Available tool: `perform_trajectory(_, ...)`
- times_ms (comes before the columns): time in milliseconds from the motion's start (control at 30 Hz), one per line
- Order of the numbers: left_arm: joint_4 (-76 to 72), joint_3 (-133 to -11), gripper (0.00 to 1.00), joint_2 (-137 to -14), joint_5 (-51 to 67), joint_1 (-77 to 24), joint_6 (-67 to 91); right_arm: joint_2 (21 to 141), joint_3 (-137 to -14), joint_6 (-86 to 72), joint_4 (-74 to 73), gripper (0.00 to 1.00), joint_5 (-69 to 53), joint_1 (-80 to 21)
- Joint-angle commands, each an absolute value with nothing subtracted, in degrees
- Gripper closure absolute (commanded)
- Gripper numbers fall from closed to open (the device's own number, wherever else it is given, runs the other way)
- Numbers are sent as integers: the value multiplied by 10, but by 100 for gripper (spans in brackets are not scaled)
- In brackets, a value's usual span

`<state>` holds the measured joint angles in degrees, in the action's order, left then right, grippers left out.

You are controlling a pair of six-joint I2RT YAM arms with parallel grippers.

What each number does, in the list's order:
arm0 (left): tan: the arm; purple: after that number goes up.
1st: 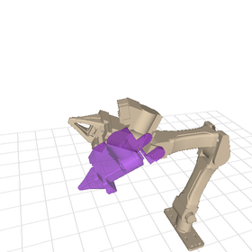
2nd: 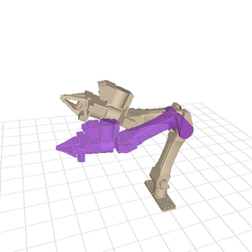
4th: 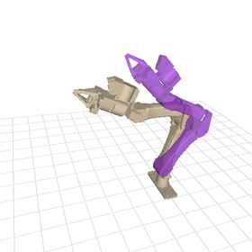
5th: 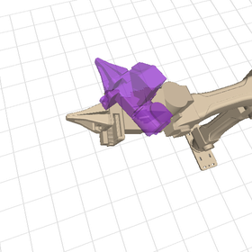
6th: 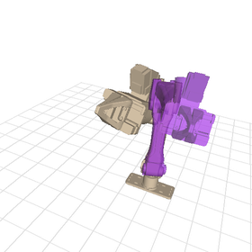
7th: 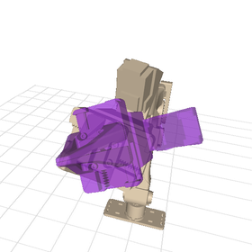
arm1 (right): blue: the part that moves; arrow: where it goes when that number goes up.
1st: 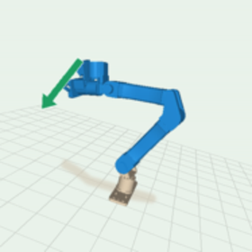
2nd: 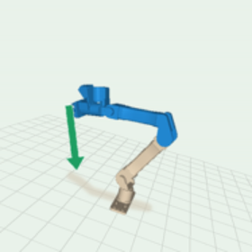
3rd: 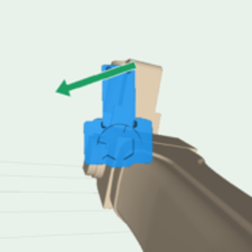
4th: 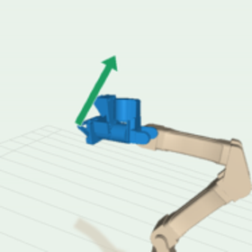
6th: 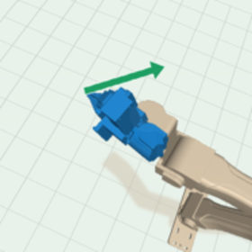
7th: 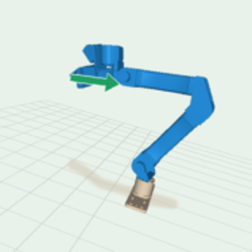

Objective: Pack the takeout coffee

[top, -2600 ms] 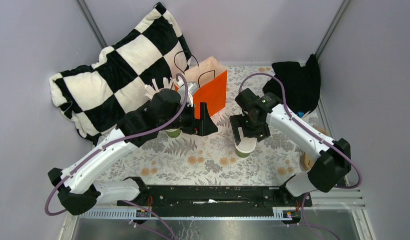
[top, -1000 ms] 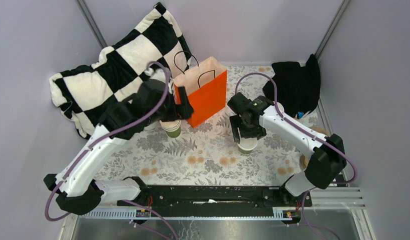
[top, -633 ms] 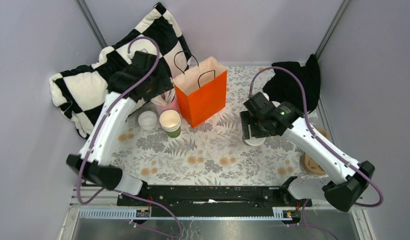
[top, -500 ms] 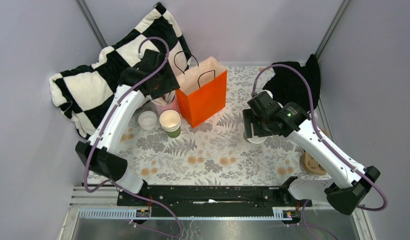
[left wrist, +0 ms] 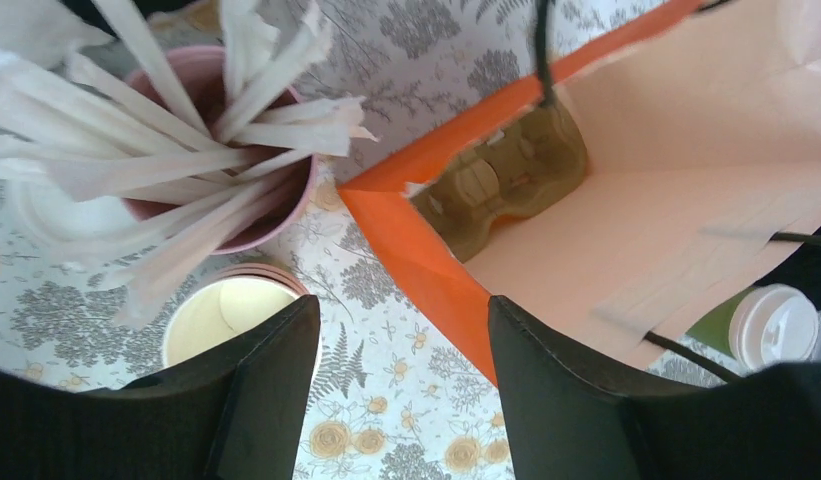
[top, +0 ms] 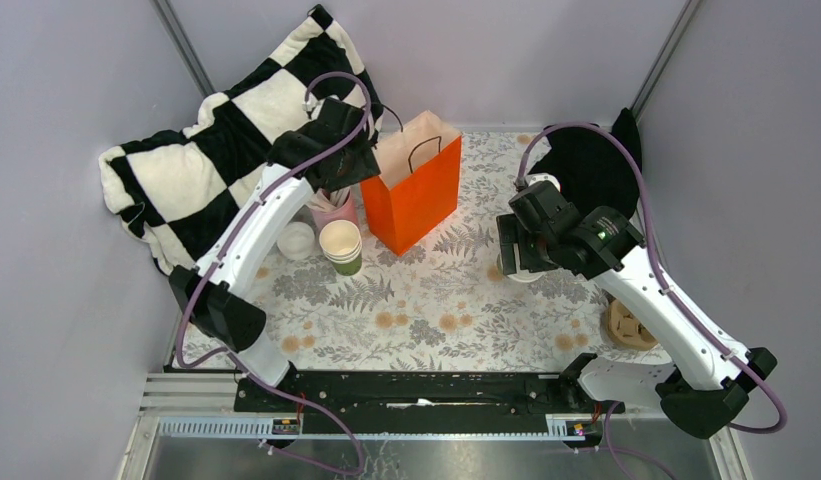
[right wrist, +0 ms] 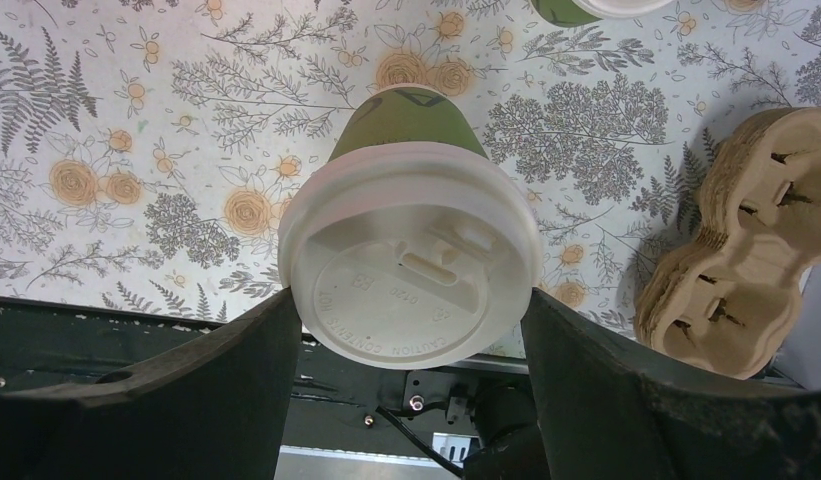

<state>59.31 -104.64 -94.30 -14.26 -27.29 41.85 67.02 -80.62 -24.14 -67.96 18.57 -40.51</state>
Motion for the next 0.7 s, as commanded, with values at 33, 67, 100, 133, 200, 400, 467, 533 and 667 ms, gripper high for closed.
perform_trajectory(33,585,-1082,34,-872,-221,-272,419,662,-817,-233,-681,24,203,-409)
perform_trajectory(67,586,-1088,34,-873,-220,-272,421,662,-816,-233,-678,24,202,-409)
perform_trajectory(100,588,-1094,34,-876,-220,-273,427,663,-816,-233,-676,24,202,-409)
perform_trajectory(133,589,-1098,34,-883,-219,-276,433,664,-815,-233,-675,23,201,-409)
perform_trajectory(200,590,-1107,33,-901,-227,-287,441,666,-814,-231,-671,24,200,-409)
perform_trajectory(400,651,-1180,37,-970,-255,-320,501,670,-824,-224,-671,24,205,-409)
perform_trajectory(467,658,-1190,41,-982,-264,-334,509,670,-828,-223,-672,24,207,-409)
perform_trajectory(533,680,-1207,41,-999,-289,-348,520,670,-832,-225,-676,24,210,-409)
perform_trajectory(667,715,-1224,41,-1019,-344,-369,542,663,-830,-227,-679,24,214,-409)
